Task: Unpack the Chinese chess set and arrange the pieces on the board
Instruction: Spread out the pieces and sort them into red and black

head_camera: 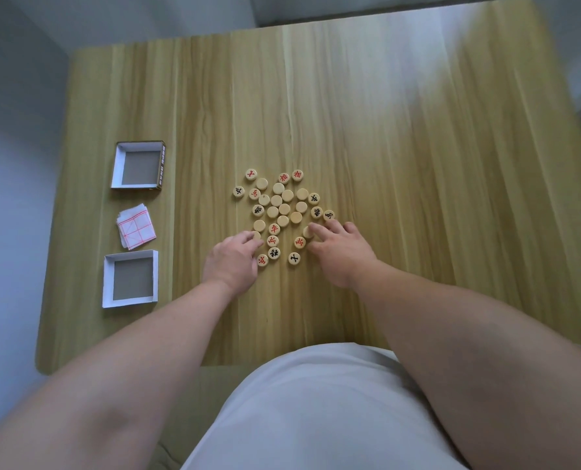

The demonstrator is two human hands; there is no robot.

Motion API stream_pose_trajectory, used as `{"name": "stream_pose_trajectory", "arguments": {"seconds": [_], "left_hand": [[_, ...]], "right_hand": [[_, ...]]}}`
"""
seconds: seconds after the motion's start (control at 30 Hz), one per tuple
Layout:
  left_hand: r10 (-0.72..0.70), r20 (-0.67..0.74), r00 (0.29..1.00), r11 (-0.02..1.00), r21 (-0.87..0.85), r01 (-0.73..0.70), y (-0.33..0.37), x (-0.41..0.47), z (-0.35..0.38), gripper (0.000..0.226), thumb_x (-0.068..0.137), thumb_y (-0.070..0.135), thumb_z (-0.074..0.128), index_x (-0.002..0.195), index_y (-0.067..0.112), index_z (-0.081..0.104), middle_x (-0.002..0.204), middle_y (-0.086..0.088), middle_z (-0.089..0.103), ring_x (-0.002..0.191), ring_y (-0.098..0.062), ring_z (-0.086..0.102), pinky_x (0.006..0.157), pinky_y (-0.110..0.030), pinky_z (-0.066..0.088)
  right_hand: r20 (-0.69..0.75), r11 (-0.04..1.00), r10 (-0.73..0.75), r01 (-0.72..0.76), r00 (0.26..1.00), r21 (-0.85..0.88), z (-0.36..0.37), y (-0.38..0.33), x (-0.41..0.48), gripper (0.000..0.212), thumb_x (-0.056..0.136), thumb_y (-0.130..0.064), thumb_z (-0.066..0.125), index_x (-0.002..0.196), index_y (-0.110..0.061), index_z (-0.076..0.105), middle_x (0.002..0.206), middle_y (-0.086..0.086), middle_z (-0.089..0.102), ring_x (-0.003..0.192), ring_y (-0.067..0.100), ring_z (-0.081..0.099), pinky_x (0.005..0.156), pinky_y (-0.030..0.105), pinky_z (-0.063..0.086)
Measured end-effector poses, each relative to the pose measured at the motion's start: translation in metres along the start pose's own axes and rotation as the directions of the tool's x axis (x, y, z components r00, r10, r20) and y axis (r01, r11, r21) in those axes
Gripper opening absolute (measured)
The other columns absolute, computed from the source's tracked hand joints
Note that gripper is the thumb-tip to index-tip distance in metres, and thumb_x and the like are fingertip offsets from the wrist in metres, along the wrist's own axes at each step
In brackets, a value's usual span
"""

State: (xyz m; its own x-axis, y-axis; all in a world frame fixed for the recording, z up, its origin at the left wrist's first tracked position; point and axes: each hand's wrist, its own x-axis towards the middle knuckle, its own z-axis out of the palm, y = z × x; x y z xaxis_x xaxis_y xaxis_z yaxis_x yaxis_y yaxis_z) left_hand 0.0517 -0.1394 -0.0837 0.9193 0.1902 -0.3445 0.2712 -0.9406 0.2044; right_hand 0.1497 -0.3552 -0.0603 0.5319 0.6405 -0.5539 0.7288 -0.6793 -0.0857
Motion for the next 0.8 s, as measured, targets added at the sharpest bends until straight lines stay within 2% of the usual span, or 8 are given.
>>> {"name": "stream_pose_trajectory", "arguments": {"seconds": [0.17,0.33,0.47,0.57,0.73,0.8], "left_hand": [[-0.005,0.023,1.0,0.999,0.043,0.004,0.002,0.0,-0.001,0.045,0.09,0.023,0.059,0.133,0.034,0.059,0.145,0.001,0.047,0.119,-0.027,0.056,0.096,-0.039,0.048],[-0.035,-0.011,0.999,0.999,0.002,0.035,0.003,0.002,-0.003,0.044,0.09,0.021,0.058,0.132,0.034,0.061,0.144,-0.003,0.045,0.115,-0.028,0.057,0.094,-0.04,0.049],[-0.049,0.033,0.998,0.999,0.008,0.049,0.004,0.005,-0.005,0.046,0.092,0.022,0.055,0.136,0.035,0.057,0.144,0.001,0.045,0.117,-0.027,0.055,0.097,-0.039,0.047],[-0.064,-0.034,0.997,0.997,-0.053,0.062,0.003,0.007,-0.004,0.044,0.092,0.019,0.055,0.135,0.027,0.057,0.135,0.001,0.052,0.11,-0.03,0.059,0.092,-0.041,0.049],[-0.293,-0.025,0.956,0.945,-0.157,0.285,0.004,0.016,-0.006,0.034,0.097,0.024,0.051,0.131,0.022,0.054,0.131,-0.002,0.052,0.108,-0.031,0.059,0.088,-0.04,0.047],[-0.331,-0.013,0.944,0.932,-0.162,0.324,0.001,0.021,-0.007,0.031,0.097,0.029,0.053,0.128,0.023,0.055,0.128,-0.001,0.053,0.108,-0.03,0.059,0.088,-0.039,0.047]], "right_hand": [[0.016,1.0,0.002,-0.002,1.0,-0.007,-0.006,0.0,0.001,0.061,0.091,-0.016,0.05,0.151,-0.029,0.041,0.163,0.0,0.019,0.149,0.03,0.015,0.118,0.049,0.019],[-0.011,1.0,0.006,-0.006,1.0,0.006,-0.006,0.0,0.002,0.067,0.091,-0.015,0.051,0.155,-0.027,0.032,0.159,0.0,0.029,0.147,0.03,0.02,0.118,0.048,0.021],[-0.059,1.0,0.006,-0.006,0.998,0.006,-0.004,0.003,0.003,0.064,0.091,-0.017,0.05,0.152,-0.024,0.033,0.154,-0.002,0.038,0.143,0.027,0.027,0.114,0.045,0.026],[-0.094,1.0,-0.004,0.004,0.996,-0.004,-0.002,0.004,0.004,0.063,0.089,-0.017,0.054,0.149,-0.024,0.037,0.152,-0.002,0.041,0.141,0.026,0.03,0.112,0.044,0.028],[-0.164,0.998,0.063,-0.058,0.985,0.037,0.007,0.004,0.012,0.051,0.089,-0.015,0.055,0.139,-0.023,0.046,0.14,-0.001,0.047,0.134,0.024,0.037,0.108,0.041,0.032],[-0.187,0.994,0.098,-0.088,0.977,0.065,0.009,0.003,0.016,0.046,0.09,-0.016,0.055,0.135,-0.023,0.049,0.137,-0.001,0.049,0.133,0.024,0.037,0.108,0.041,0.032]]}}
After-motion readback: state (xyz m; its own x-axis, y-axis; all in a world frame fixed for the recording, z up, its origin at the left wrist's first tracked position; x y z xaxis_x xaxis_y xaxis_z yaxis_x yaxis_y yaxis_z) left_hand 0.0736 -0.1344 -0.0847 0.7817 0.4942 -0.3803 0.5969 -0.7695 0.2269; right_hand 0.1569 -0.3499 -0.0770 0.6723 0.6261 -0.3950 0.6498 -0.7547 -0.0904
